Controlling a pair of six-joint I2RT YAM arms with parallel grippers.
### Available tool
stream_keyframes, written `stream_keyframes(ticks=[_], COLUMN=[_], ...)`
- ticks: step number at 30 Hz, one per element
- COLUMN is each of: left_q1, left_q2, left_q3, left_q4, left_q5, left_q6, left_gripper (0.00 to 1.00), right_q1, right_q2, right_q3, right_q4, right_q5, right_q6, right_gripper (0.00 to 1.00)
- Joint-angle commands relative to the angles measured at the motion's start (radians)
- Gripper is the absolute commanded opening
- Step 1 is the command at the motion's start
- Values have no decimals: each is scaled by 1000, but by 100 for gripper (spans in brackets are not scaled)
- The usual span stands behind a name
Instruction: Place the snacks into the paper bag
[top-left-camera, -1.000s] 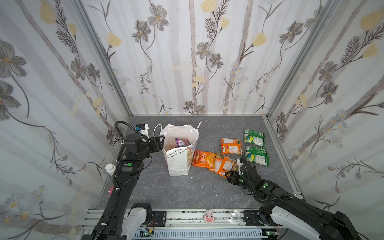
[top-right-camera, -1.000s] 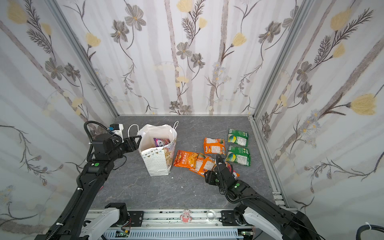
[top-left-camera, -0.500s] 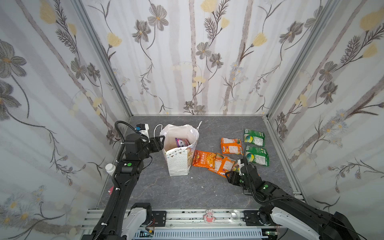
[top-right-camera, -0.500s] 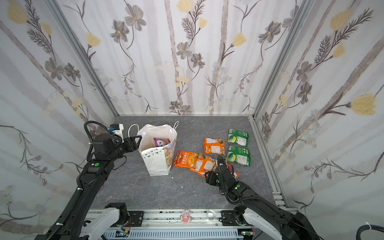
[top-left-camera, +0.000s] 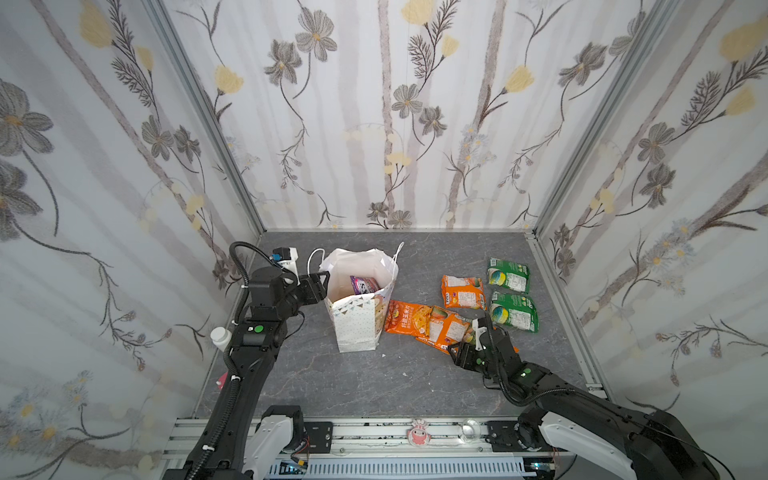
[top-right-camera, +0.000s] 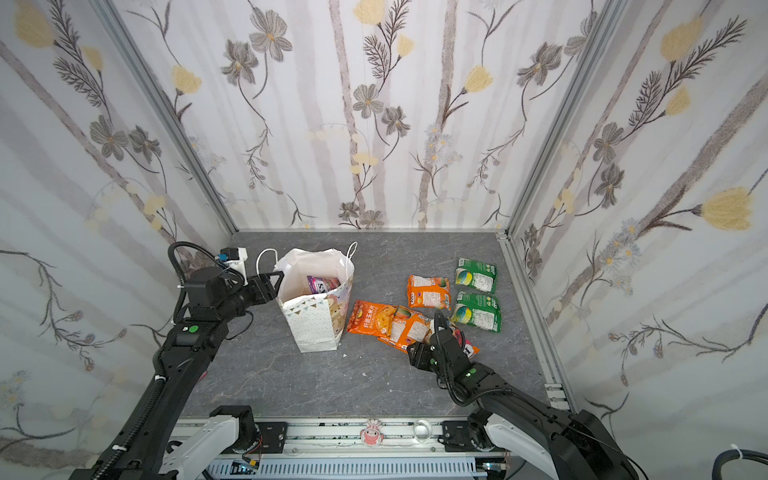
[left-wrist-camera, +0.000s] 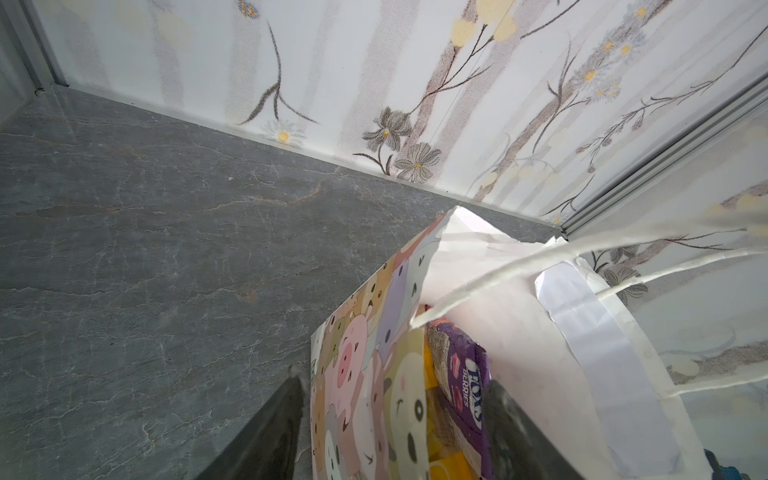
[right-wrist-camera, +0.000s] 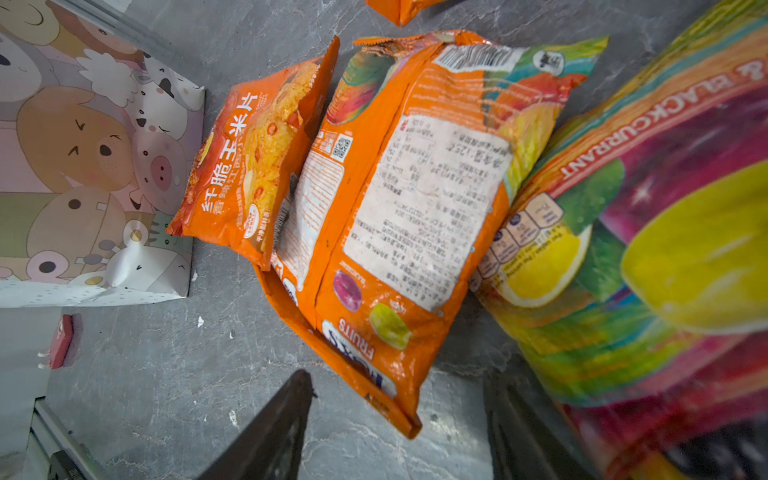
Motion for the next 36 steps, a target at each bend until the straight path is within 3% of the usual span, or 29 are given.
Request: stream_keyframes(ticks=[1,29,33,36], left_q1=[1,2,2,3], left_q2=[1,1,2,3], left_q3=[9,9,8,8], left_q4=[28,26,26,25], left_q5=[4,5,7,7], left_q6=[-3,-3,-3,-3], left_gripper=[68,68,69,69], right_q1=[-1,-18,-19,-19], right_q2=[10,130,153,169], right_q3=[-7,-8,-7,-5], right_q4=[70,142,166,178], right_q5=[-18,-44,-56,-65], right_q6=[6,1,1,-1], right_gripper=[65,57,52,42])
